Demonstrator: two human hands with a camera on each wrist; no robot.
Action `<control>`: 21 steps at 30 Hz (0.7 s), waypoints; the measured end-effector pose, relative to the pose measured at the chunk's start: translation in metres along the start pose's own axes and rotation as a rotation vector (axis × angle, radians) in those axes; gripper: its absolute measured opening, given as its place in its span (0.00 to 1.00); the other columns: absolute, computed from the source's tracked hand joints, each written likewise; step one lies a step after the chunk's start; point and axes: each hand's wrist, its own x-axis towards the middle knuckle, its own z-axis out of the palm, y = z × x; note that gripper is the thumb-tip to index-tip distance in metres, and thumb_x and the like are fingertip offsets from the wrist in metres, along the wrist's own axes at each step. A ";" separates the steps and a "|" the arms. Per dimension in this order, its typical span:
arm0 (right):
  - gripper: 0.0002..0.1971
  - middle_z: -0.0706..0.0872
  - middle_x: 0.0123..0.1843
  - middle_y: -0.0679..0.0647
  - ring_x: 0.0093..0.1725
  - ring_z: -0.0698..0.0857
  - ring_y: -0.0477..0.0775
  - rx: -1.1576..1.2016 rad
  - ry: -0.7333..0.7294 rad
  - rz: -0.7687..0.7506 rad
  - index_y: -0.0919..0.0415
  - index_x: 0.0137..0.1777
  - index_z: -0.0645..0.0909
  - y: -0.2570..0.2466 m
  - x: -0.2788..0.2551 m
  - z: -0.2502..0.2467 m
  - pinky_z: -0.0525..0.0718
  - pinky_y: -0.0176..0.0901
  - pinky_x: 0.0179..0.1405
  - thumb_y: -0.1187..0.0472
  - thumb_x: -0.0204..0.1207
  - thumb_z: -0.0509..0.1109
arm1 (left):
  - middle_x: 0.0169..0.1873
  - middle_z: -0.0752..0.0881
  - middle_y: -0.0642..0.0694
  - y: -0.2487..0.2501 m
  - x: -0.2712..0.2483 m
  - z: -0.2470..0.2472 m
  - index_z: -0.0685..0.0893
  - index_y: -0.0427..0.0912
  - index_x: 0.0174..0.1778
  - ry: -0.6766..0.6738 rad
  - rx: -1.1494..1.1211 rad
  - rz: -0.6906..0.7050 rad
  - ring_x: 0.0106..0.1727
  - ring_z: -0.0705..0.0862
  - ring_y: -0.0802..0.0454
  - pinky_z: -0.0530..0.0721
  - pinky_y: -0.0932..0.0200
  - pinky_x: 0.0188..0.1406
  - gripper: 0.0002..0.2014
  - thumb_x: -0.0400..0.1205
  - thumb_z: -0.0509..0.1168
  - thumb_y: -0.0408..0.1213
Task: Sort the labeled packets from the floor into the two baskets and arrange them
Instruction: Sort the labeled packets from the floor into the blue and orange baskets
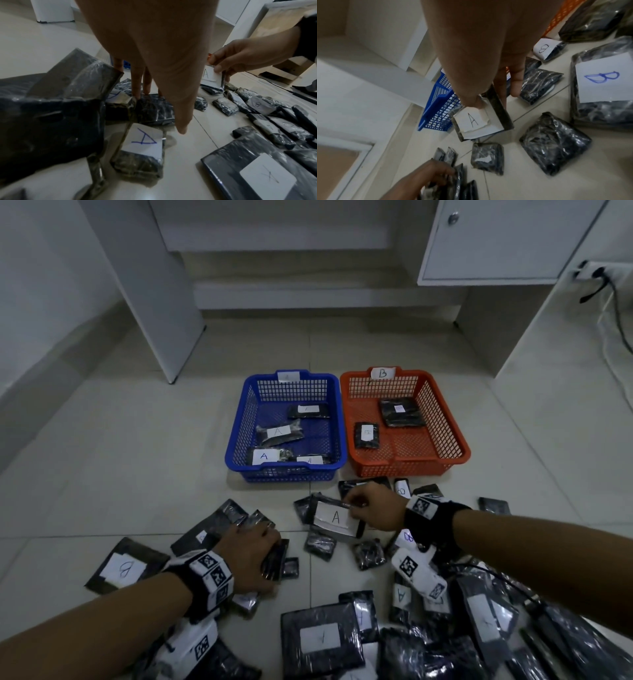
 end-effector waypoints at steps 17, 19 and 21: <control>0.11 0.84 0.39 0.58 0.35 0.86 0.54 0.626 -0.024 0.243 0.58 0.58 0.83 -0.008 -0.019 -0.009 0.92 0.53 0.42 0.70 0.85 0.63 | 0.40 0.89 0.50 0.004 -0.011 -0.044 0.86 0.45 0.49 0.399 -0.586 -0.046 0.37 0.85 0.54 0.82 0.58 0.39 0.11 0.88 0.60 0.43; 0.11 0.84 0.39 0.60 0.34 0.86 0.54 0.651 -0.016 0.255 0.57 0.57 0.84 -0.007 -0.019 -0.011 0.92 0.52 0.38 0.70 0.84 0.63 | 0.42 0.90 0.46 0.007 -0.011 -0.052 0.86 0.42 0.49 0.401 -0.920 -0.138 0.37 0.90 0.48 0.89 0.47 0.40 0.07 0.88 0.63 0.39; 0.10 0.85 0.40 0.60 0.34 0.86 0.54 0.673 0.000 0.272 0.58 0.58 0.84 -0.007 -0.021 -0.014 0.92 0.50 0.36 0.69 0.84 0.64 | 0.44 0.91 0.41 0.010 -0.013 -0.060 0.84 0.43 0.52 0.365 -1.204 -0.197 0.36 0.92 0.39 0.90 0.34 0.42 0.03 0.86 0.65 0.35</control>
